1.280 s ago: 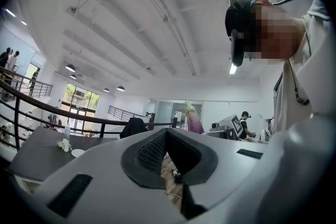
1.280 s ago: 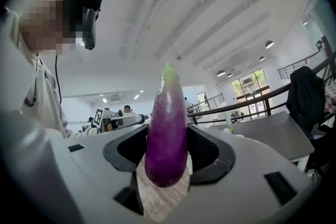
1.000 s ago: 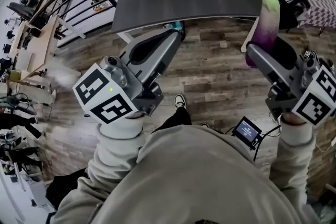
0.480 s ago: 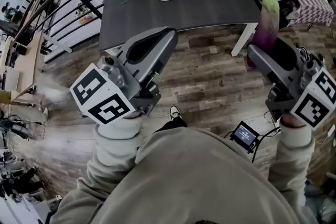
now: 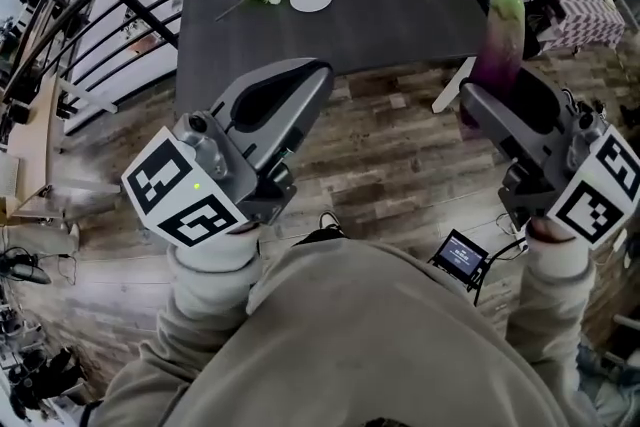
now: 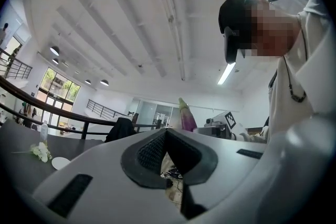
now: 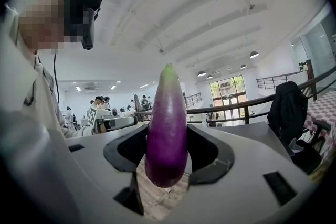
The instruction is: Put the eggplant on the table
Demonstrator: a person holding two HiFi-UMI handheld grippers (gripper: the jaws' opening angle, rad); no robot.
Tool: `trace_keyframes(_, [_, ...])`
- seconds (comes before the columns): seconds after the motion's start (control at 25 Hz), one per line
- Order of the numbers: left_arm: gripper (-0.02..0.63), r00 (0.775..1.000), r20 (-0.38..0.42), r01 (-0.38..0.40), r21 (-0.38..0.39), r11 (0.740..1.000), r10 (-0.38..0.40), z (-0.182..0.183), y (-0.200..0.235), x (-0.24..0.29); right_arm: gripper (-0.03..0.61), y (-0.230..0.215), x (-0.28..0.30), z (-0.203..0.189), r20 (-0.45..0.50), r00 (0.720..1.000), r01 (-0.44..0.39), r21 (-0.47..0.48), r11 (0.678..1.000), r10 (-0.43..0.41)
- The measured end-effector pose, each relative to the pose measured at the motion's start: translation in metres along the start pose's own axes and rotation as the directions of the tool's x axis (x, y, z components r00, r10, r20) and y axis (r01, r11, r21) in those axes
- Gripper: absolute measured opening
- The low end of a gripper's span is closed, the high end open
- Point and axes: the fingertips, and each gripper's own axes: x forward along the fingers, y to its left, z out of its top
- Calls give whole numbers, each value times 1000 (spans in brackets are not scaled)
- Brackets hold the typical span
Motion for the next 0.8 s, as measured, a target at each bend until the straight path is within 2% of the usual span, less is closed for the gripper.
trace_keyframes(0.2, [6, 1000, -9, 12, -24, 1000, -12, 2, 47, -15, 239, 1, 49, 10, -21, 1000, 15, -3, 1000, -15])
trace_keyframes(0.4, [6, 999, -25, 43, 7, 999, -43, 3, 67, -30, 238, 11, 88, 3, -58, 998, 9, 45, 999, -6])
trace_keyframes(0.64, [6, 1000, -8, -3, -39, 999, 3, 11, 133, -59, 239, 13, 154, 19, -97, 995, -13, 21, 1000, 15])
trace_keyframes(0.8, [6, 999, 6, -42, -62, 997, 43, 10, 153, -77, 239, 21, 181, 15, -131, 990, -47, 43, 998, 52])
